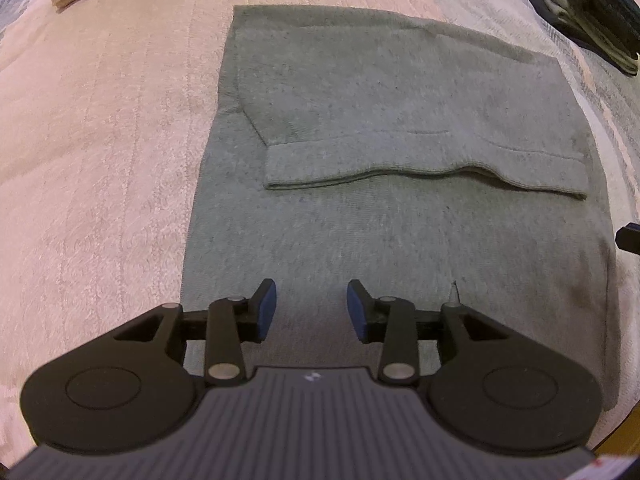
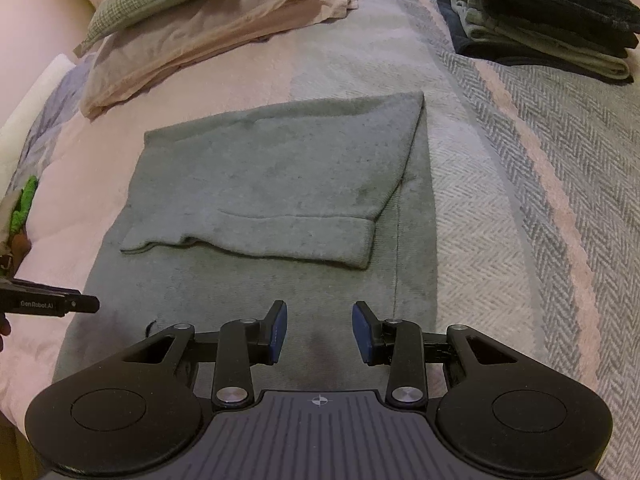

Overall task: Organize objects
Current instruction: 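Withdraw both open grippers and reposition over the folded skirt, then grasp the folded skirt edge with left gripper while right gripper grasps it too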

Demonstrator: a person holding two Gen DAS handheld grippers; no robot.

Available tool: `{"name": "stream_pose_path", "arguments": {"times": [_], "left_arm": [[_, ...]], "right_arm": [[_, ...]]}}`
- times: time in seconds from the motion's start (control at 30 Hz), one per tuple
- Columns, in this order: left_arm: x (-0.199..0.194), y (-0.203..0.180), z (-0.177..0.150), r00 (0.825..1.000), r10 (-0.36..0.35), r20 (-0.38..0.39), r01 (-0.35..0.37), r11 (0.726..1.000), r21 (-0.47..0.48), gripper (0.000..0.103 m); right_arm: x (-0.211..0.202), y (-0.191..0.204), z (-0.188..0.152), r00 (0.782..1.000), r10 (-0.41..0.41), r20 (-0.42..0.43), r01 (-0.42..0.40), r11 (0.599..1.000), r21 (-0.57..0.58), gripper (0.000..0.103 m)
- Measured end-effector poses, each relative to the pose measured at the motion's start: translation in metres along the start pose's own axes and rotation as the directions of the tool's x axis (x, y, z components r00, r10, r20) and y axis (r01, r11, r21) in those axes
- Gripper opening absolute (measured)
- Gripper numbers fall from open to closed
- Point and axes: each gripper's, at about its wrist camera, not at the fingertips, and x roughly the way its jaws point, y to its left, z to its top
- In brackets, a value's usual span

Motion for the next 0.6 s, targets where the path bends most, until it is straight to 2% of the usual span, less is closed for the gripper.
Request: {"name": "stream_pose_path", "arguments": {"times": [0.1,0.2,0.3,0.33,0.37,0.4,0.43,0.5,0.53,0.6], "left_arm": [[0.001,0.003,0.007,1.0,-0.009,0.02,0.009,1.0,0.012,0.034],[0.002,0.013,0.026,0.996,-0.027,0.088,0.023,0.998,0.051,0.034],[0.006,0.029,0.061,0.976,-0.054,0.213,0.018,0.986,0.165,0.035],[0.009,0.033,0.075,0.968,-0.068,0.242,0.016,0.977,0.213,0.035],[0.013,0.037,0.09,0.959,-0.085,0.269,0.01,0.963,0.27,0.035],[0.017,0.04,0.106,0.953,-0.096,0.289,-0.003,0.946,0.323,0.035],[0.022,0.043,0.124,0.947,-0.112,0.302,-0.014,0.922,0.386,0.038],[0.034,0.044,0.156,0.943,-0.139,0.302,-0.034,0.863,0.504,0.04],[0.042,0.043,0.173,0.943,-0.144,0.3,-0.054,0.824,0.563,0.041],[0.058,0.043,0.2,0.953,-0.155,0.262,-0.055,0.759,0.649,0.042]], "right_arm": [[0.006,-0.008,0.011,1.0,0.01,-0.004,-0.01,0.999,-0.044,0.033],[0.012,-0.021,0.033,1.0,0.015,0.016,-0.013,0.991,-0.132,0.033],[0.021,-0.038,0.068,0.998,0.024,0.05,-0.012,0.976,-0.219,0.035],[0.026,-0.045,0.084,0.998,0.031,0.054,-0.017,0.966,-0.257,0.041],[0.031,-0.049,0.095,0.998,0.033,0.058,-0.015,0.959,-0.285,0.046],[0.038,-0.055,0.108,0.997,0.04,0.062,-0.019,0.949,-0.313,0.054],[0.046,-0.061,0.124,0.997,0.046,0.059,-0.023,0.94,-0.341,0.058],[0.063,-0.07,0.148,0.998,0.049,0.047,-0.027,0.924,-0.38,0.058],[0.074,-0.073,0.16,0.998,0.055,0.03,-0.038,0.914,-0.403,0.058],[0.096,-0.078,0.179,0.999,0.047,-0.007,-0.045,0.887,-0.46,0.059]]}}
